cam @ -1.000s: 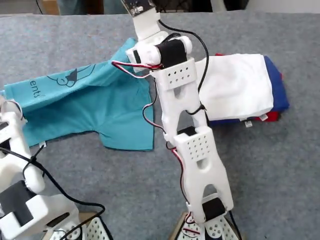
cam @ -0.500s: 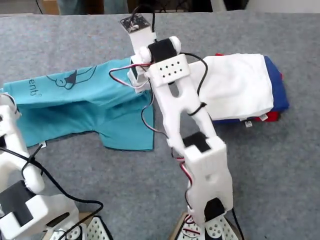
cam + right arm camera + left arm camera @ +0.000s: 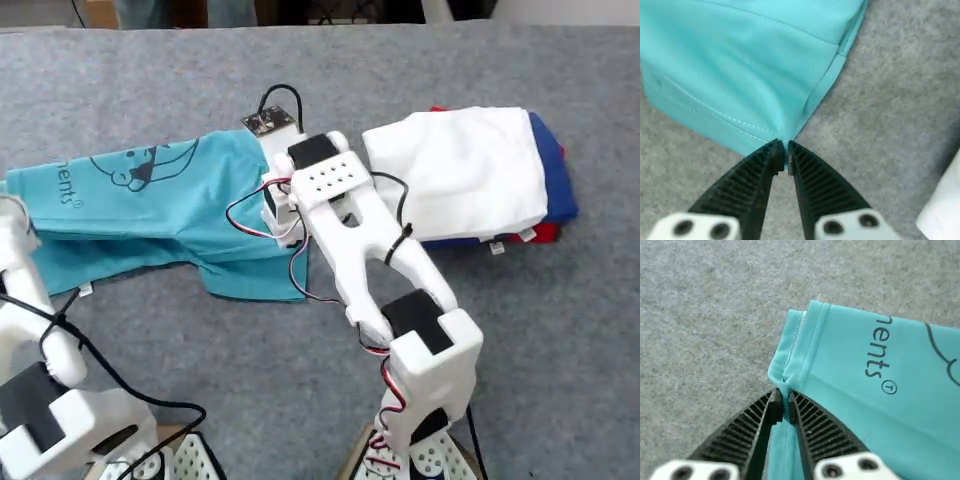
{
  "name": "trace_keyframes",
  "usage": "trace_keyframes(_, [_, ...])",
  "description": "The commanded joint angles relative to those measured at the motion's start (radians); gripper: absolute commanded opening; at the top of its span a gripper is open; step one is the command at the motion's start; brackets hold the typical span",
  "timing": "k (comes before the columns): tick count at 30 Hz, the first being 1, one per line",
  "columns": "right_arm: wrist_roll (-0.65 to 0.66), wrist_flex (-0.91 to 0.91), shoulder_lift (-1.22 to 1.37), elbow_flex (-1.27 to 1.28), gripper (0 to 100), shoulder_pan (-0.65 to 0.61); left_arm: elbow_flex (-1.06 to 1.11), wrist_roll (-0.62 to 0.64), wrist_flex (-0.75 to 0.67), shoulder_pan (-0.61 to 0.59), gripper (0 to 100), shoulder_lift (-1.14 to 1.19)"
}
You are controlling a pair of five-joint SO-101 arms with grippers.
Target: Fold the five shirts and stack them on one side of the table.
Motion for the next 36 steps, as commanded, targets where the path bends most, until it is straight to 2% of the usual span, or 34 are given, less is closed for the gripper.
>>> trace_keyframes(1, [-0.002,0.023,-0.085,-0.022,1.4,0.018,0.030,-0.021,-0.114,-0.059,3,-0.017])
trace_keyframes(7, [-0.002,0.135,-0.176,-0.124,1.4,0.015,0.013,-0.052,-0.132,-0.093,3,-0.018])
trace_keyframes(11, [-0.009,0.048,-0.145,-0.022,1.4,0.002,0.116,-0.100,-0.103,-0.042,3,-0.018])
trace_keyframes(18, [-0.006,-0.121,-0.048,0.168,1.4,0.020,0.338,-0.118,-0.216,0.016,3,-0.018])
trace_keyframes(22, [-0.002,-0.160,-0.027,0.193,1.4,0.063,0.352,-0.121,-0.238,0.007,3,-0.032])
trace_keyframes(28, [0.035,-0.104,-0.035,0.104,1.4,0.152,0.354,-0.161,-0.233,0.005,3,-0.161])
trace_keyframes(32, [0.051,-0.046,-0.035,0.084,1.4,0.144,0.380,-0.166,-0.198,0.018,3,-0.249])
trace_keyframes(36, [0.051,-0.046,-0.035,0.107,1.4,0.087,0.389,-0.166,-0.213,-0.004,3,-0.222])
